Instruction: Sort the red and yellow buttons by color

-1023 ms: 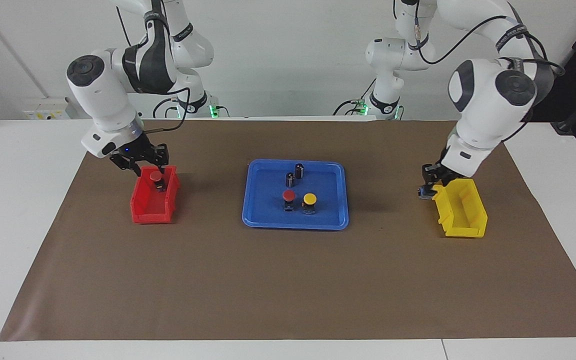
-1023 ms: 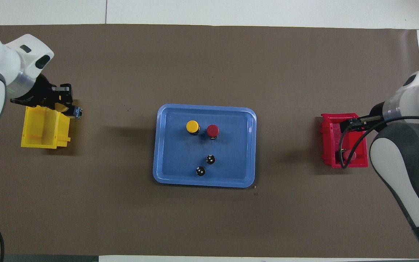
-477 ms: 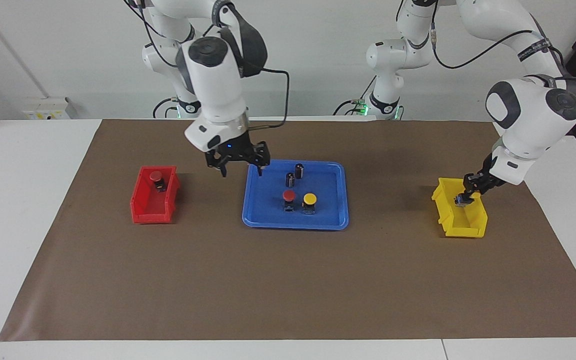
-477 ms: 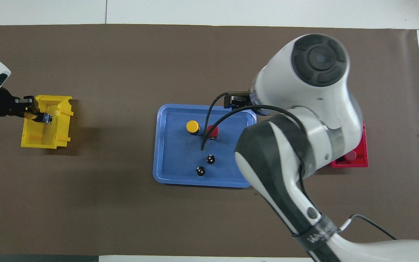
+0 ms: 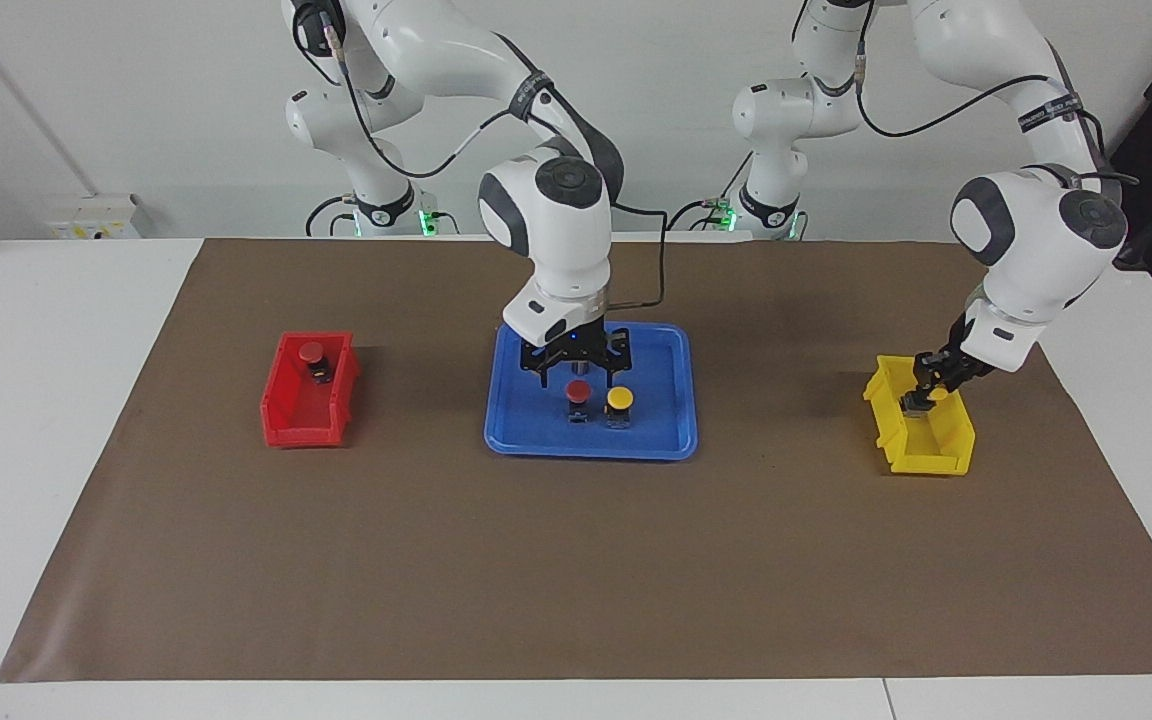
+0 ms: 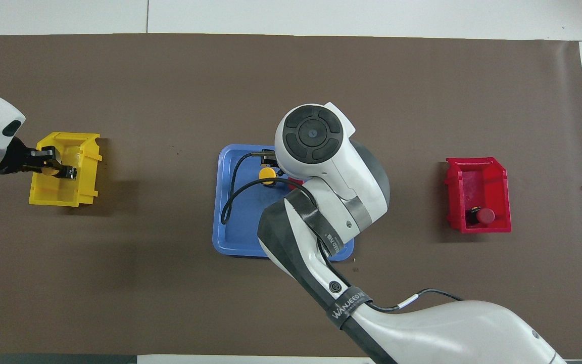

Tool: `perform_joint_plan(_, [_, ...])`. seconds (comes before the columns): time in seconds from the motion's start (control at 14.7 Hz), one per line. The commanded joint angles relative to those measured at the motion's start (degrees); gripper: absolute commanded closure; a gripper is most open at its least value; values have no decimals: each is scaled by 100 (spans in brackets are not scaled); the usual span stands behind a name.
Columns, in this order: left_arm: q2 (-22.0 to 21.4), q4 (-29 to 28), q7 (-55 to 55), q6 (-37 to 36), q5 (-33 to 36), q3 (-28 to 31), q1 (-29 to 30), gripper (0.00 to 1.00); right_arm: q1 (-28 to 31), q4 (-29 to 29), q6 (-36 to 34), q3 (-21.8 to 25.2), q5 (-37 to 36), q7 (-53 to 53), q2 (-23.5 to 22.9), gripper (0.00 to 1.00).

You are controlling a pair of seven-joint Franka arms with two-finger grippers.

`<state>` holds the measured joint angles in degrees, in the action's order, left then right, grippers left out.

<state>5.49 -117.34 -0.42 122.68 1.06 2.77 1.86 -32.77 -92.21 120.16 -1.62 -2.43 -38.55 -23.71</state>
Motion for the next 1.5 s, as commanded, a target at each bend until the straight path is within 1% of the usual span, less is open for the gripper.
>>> perform_joint_plan(0.0, [-233,-525,-11,457,78,-49,60,98,-19,-261,366,13,-135,-56,-20,12])
perform_joint_plan(0.14, [-224,-710,-2,633,78,-49,60,98,-27,-342,403,13,-135,-56,-29,18])
perform_joint_plan(0.2, [-224,-746,7,634,78,-49,60,98,-27,-368,403,13,-135,-47,-20,19])
perform_joint_plan(0.27, [-224,-738,7,625,78,-49,60,94,-27,-455,420,13,-135,-47,6,19])
perform_joint_plan(0.34, [-198,-685,7,625,78,-49,60,77,-36,-569,507,13,-135,-38,32,20])
perform_joint_plan(0.41, [-189,-659,7,625,78,-40,69,46,-36,-692,578,13,-135,-38,76,20])
perform_joint_plan(0.48, [-163,-554,76,599,78,-40,78,27,-36,-781,631,13,-135,-21,94,20])
perform_joint_plan(0.55, [-145,-431,129,538,78,-40,95,20,-36,-790,640,13,-135,-21,103,20])
perform_joint_plan(0.61, [-136,-352,138,520,78,-40,104,17,-36,-799,631,13,-135,-21,112,20])
perform_joint_plan(0.75, [-136,-124,138,232,78,-40,95,16,-45,-825,614,13,-135,-21,121,20])
perform_joint_plan(0.95, [-154,587,147,-672,78,-49,87,16,-45,-869,614,4,-135,-12,138,20])
perform_joint_plan(1.02, [-171,877,147,-1041,78,-49,60,14,-62,-887,596,4,-127,-12,147,20])
perform_joint_plan(1.16, [-302,1125,147,-1430,78,-101,-10,0,-168,-983,614,4,-126,-21,182,20])
perform_joint_plan(1.3, [-540,1231,147,-1772,26,-224,-54,0,-177,-1106,631,4,-126,-21,217,20])
perform_joint_plan(1.43, [-611,1642,147,-2430,-1,-382,-185,0,-186,-1133,614,12,-126,-3,252,24])
